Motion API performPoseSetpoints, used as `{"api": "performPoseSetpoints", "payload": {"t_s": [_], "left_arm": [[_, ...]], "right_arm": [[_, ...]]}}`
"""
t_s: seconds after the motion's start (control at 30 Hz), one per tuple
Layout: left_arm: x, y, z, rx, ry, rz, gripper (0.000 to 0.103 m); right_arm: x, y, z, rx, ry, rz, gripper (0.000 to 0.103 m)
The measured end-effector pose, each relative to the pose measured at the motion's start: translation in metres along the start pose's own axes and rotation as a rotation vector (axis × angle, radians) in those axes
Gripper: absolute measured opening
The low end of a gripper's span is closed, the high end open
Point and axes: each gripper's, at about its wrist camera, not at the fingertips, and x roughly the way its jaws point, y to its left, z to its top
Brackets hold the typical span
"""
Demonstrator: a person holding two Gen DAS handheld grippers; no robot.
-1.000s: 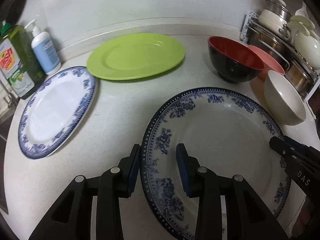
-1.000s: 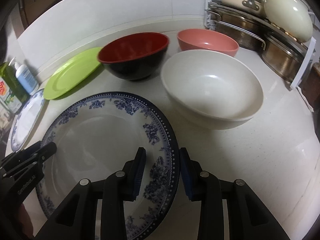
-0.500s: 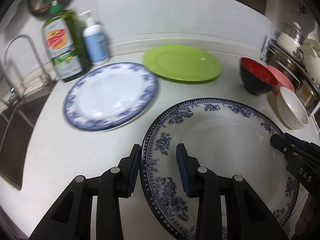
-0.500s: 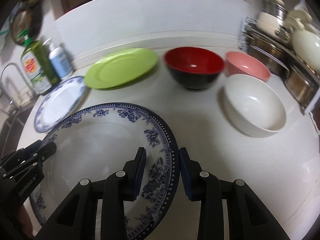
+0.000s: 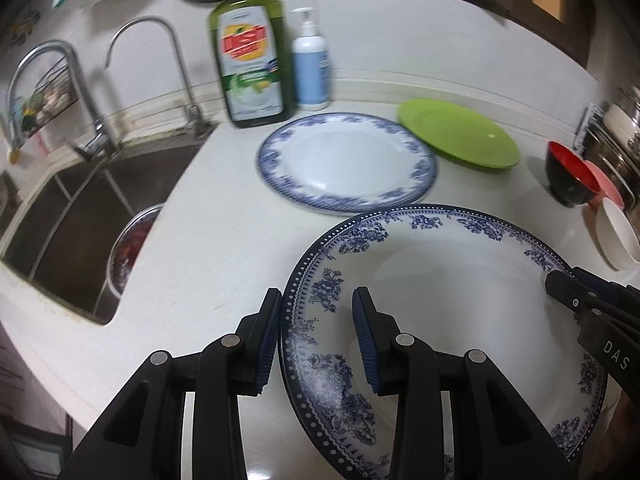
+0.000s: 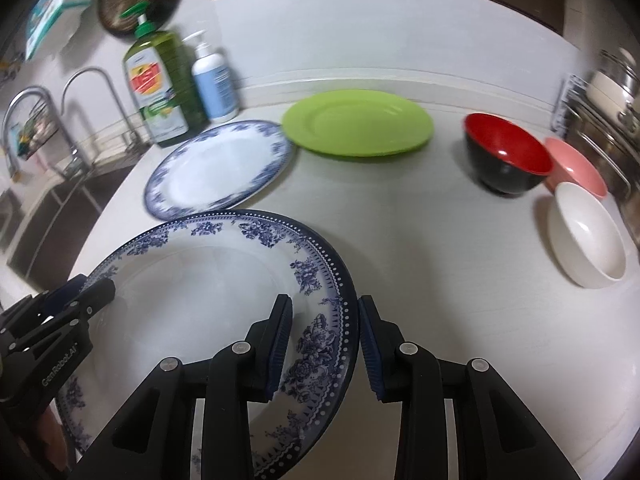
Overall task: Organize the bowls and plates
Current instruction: 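Lift the large plate with both tools toward the smaller blue-patterned plate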
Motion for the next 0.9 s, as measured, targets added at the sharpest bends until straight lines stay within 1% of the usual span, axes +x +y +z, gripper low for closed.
{"api": "performPoseSetpoints", "payload": {"t_s": [0.2, 0.37, 0.6, 0.9], "left_arm": [[-0.002, 0.025, -0.012, -0.028, 0.012, 0.033, 0.036], [0.001, 0.038, -0.021, -0.040, 0.015, 0.049, 0.036], [0.009, 0.050, -0.027, -0.045, 0.024, 0.059, 0.036], [0.017, 0.056, -0.035, -0.047, 0.061, 0.053, 0.037]], "right_arm": [[0.004, 0.025, -0.005, -0.030, 0.019, 0.026, 0.035], [0.008, 0.041, -0.010, -0.050, 0.032, 0.037, 0.035], [0.016, 0.055, -0.016, -0.067, 0.042, 0.037, 0.035], [0.027, 0.061, -0.024, -0.074, 0.096, 0.032, 0.035]]}}
